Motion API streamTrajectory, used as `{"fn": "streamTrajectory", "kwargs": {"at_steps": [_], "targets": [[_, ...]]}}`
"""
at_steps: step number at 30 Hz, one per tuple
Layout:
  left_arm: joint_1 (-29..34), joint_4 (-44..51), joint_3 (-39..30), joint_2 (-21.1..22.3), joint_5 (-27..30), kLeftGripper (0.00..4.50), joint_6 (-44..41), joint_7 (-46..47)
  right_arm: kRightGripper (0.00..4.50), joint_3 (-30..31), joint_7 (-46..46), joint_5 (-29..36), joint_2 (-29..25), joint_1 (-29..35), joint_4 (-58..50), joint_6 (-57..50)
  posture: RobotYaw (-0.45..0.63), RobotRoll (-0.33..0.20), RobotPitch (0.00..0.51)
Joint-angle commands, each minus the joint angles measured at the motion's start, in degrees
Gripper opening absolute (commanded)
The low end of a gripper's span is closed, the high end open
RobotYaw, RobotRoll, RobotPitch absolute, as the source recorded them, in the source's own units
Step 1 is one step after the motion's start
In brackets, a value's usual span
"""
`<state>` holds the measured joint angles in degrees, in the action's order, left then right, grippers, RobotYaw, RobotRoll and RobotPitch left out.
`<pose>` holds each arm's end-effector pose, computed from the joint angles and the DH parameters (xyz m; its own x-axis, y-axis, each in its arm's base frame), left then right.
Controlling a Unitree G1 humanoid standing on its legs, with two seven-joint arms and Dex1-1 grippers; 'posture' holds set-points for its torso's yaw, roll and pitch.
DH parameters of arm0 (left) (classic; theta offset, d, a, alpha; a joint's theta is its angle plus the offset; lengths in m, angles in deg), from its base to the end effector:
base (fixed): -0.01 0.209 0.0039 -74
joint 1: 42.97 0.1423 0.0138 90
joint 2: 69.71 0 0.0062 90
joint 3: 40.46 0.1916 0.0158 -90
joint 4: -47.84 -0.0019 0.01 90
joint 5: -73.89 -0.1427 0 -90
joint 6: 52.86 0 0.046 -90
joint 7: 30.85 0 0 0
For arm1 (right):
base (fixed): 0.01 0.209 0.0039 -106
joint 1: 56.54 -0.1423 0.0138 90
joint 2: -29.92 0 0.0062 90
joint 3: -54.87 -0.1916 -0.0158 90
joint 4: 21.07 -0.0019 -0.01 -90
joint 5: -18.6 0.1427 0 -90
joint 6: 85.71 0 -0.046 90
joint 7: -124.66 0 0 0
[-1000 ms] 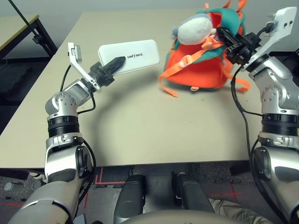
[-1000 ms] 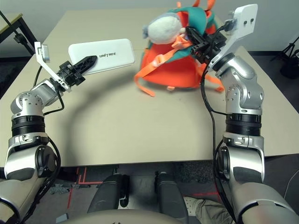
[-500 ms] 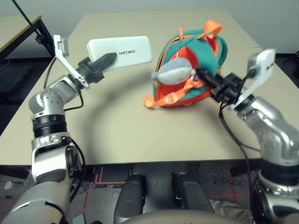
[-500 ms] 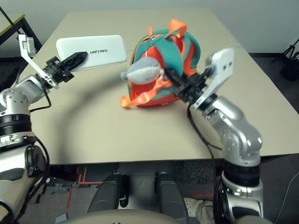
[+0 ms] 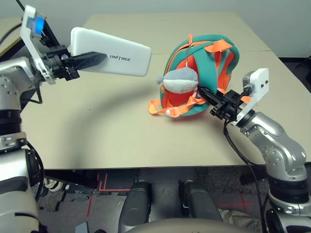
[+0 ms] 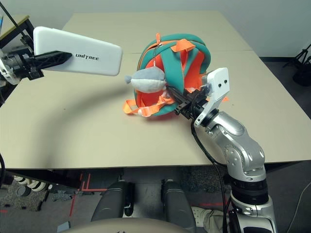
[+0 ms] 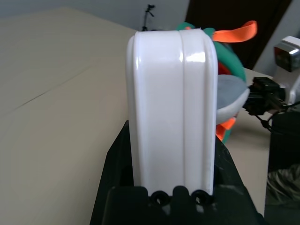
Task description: Put the pencil case into the backpack and zip it.
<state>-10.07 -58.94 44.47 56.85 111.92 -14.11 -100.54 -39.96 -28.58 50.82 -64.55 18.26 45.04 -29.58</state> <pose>0.2947 0.2926 0.3079 0.4570 -0.8862 -0.0760 0.8871 0.4603 -0.0334 0.2334 -0.1866 0.1551 0.7513 0.6485 0.1226 -0.6576 0.7513 0.0560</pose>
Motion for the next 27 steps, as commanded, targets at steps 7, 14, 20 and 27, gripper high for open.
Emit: {"fn": "streamTrajectory", "kwargs": {"at_steps": [7, 14, 20, 27], "targets": [[-7.49, -7.35, 9.71, -8.16, -8.44, 1.33, 8.02, -6.5, 0.1, 2.67, 0.86, -0.48, 0.97, -2.59, 1.01, 0.6, 0.07, 0.0, 0.097], [-8.12, -12.83, 12.59, -12.04, -14.88, 1.33, 15.87, -8.69, 0.1, 2.12, -0.14, 0.07, 1.04, -1.8, -1.14, 0.04, 0.04, 0.0, 0.096], [-7.59, -16.71, 11.85, -19.59, -17.64, 1.33, 22.59, -4.83, 0.1, 2.68, -0.43, 0.06, 1.46, -1.94, -1.27, -0.02, 0.04, 0.0, 0.094], [-4.62, -19.06, 10.51, -29.51, -18.92, 1.33, 28.48, 1.16, 0.1, 3.14, -0.15, -0.31, 1.46, -2.91, -0.47, 0.18, 0.04, 0.0, 0.088]]}}
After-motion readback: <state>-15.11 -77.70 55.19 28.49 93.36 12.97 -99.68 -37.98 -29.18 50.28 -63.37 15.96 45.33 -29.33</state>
